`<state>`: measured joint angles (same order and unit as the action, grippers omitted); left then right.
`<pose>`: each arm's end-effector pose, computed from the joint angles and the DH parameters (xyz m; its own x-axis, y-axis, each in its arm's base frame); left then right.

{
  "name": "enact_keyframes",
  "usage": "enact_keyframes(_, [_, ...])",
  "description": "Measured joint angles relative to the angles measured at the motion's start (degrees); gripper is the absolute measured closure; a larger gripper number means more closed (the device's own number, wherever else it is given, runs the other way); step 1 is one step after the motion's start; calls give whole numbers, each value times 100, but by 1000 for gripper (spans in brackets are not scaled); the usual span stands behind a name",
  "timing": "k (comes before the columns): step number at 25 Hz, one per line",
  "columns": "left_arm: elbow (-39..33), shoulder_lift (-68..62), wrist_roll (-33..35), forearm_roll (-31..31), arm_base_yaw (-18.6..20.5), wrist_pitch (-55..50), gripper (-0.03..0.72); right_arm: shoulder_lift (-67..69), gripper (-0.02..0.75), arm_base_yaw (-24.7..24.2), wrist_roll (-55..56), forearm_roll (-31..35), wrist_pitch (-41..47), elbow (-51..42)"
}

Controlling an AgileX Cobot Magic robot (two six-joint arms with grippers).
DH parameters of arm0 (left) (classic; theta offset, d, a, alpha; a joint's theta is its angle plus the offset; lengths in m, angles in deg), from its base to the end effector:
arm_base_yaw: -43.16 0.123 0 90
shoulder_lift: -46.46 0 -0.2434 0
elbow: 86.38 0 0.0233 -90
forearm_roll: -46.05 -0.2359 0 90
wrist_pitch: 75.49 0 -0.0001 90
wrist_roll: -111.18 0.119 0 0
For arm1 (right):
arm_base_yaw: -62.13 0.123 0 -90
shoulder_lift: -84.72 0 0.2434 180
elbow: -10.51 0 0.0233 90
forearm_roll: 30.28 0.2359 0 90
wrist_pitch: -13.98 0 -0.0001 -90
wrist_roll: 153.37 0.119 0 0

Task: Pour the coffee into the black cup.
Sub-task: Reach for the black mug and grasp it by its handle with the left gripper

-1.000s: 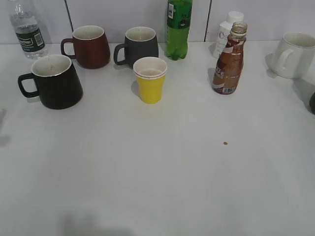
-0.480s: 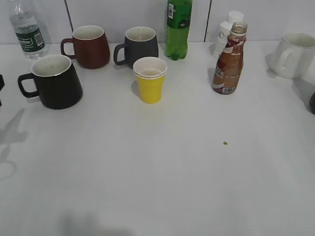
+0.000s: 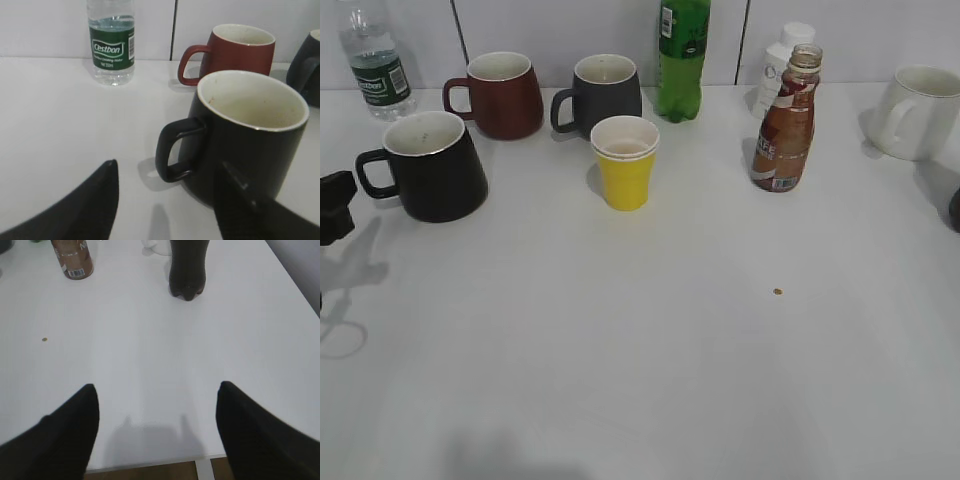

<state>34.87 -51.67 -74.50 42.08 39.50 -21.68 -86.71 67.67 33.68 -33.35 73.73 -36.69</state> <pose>0.2632 -0.0235 0.1291 -0.2333 -0.0433 -0.9714 0.1047 0.9921 -0.0693 0.0488 -0.0008 0.2600 -0.4315 0.0544 -0.9005 -0.0136 0.9977 0.0667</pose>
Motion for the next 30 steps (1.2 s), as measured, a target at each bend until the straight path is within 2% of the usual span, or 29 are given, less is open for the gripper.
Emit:
enact_keyframes(11, [332, -894, -10, 0, 0, 653, 237, 0, 168, 0, 0, 0, 0, 0])
enact_keyframes(30, [1031, -1797, -10, 60, 0, 748, 243, 0, 168, 0, 0, 0, 0, 0])
